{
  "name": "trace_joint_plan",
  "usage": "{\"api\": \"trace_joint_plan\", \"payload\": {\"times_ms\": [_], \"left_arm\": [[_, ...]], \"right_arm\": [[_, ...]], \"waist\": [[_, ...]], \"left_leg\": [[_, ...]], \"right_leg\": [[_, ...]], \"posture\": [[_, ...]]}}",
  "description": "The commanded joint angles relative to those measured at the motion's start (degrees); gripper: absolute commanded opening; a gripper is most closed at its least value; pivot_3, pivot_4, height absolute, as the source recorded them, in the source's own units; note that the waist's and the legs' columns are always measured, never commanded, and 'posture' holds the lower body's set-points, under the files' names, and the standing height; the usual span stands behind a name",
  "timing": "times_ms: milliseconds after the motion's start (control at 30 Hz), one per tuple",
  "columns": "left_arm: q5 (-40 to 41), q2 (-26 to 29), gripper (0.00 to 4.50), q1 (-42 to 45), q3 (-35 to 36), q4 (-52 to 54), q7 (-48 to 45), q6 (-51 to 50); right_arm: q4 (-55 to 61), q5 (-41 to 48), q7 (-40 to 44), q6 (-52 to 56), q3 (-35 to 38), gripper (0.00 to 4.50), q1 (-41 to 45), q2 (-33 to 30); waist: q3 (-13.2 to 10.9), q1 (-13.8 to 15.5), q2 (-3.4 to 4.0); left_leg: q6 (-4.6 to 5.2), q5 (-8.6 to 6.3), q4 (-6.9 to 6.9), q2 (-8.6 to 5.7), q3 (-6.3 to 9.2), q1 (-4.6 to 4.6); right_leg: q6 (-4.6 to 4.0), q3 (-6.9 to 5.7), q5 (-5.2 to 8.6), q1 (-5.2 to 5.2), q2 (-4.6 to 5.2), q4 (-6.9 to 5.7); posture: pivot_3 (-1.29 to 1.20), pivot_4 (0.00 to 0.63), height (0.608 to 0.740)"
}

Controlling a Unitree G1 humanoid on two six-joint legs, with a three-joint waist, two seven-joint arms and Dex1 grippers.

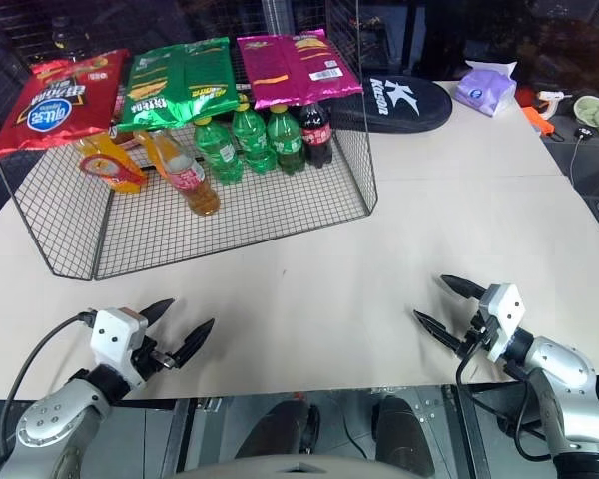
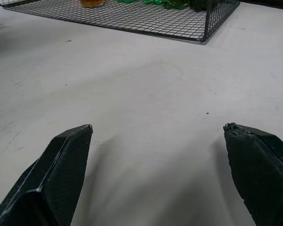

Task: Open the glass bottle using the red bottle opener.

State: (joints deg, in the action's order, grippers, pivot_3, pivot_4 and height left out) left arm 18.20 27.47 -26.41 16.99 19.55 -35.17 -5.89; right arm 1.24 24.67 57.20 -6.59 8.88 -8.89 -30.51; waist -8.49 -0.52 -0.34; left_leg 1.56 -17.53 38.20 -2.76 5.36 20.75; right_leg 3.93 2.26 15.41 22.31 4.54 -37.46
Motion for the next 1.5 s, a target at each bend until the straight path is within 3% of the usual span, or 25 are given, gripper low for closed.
{"api": "trace_joint_plan", "payload": {"times_ms": [33, 767, 1067, 1333, 1500], "left_arm": [[-0.21, -0.17, 4.49, 0.11, 0.83, -0.05, 0.15, 1.88], [1.47, -0.71, 4.49, 6.07, 2.88, -3.66, 1.45, 0.86], [3.72, -0.03, 4.49, 13.76, 9.82, -5.39, 6.09, 0.79], [8.83, 2.52, 4.49, 27.09, 18.86, -7.92, 15.49, -5.42], [9.18, 5.89, 4.49, 32.82, 19.92, -12.41, 16.4, -7.61]], "right_arm": [[0.24, 0.79, 0.75, -0.59, 1.15, 4.5, 0.65, -0.78], [1.81, 1.79, 1.87, 0.91, -0.46, 4.5, 2.36, -0.32], [11.04, 11.66, 3.75, 10.33, -1.64, 4.5, 6.17, -0.16], [23.5, 27.43, 2.5, 22.4, -3.01, 4.5, 14.06, 1.34], [26.05, 28.79, 0.74, 25.07, -4.15, 4.5, 17.67, 2.04]], "waist": [[0.0, 0.0, 0.0], [-0.01, -0.01, 0.01], [-0.03, -0.02, 0.04], [-0.07, 0.04, -0.03], [-0.1, 0.01, -0.08]], "left_leg": [[0.0, 0.0, 0.0, 0.0, 0.0, 0.0], [-0.01, 0.0, -0.03, -0.01, 0.04, 0.01], [-0.02, 0.01, -0.02, -0.02, 0.12, 0.04], [-0.13, 0.07, -0.01, -0.06, 0.21, 0.22], [-0.29, 0.16, 0.0, -0.12, 0.22, 0.41]], "right_leg": [[0.0, 0.0, 0.0, 0.0, 0.0, 0.0], [0.0, -0.04, 0.0, 0.0, 0.0, 0.06], [0.01, -0.1, -0.01, 0.01, -0.01, 0.06], [0.01, -0.21, -0.01, 0.25, -0.01, 0.02], [0.01, -0.43, -0.01, 0.41, 0.0, 0.0]], "posture": [[0.0, 0.15, 0.74], [0.0, 0.15, 0.74], [0.0, 0.15, 0.74], [0.0, 0.15, 0.74], [0.0, 0.15, 0.74]]}}
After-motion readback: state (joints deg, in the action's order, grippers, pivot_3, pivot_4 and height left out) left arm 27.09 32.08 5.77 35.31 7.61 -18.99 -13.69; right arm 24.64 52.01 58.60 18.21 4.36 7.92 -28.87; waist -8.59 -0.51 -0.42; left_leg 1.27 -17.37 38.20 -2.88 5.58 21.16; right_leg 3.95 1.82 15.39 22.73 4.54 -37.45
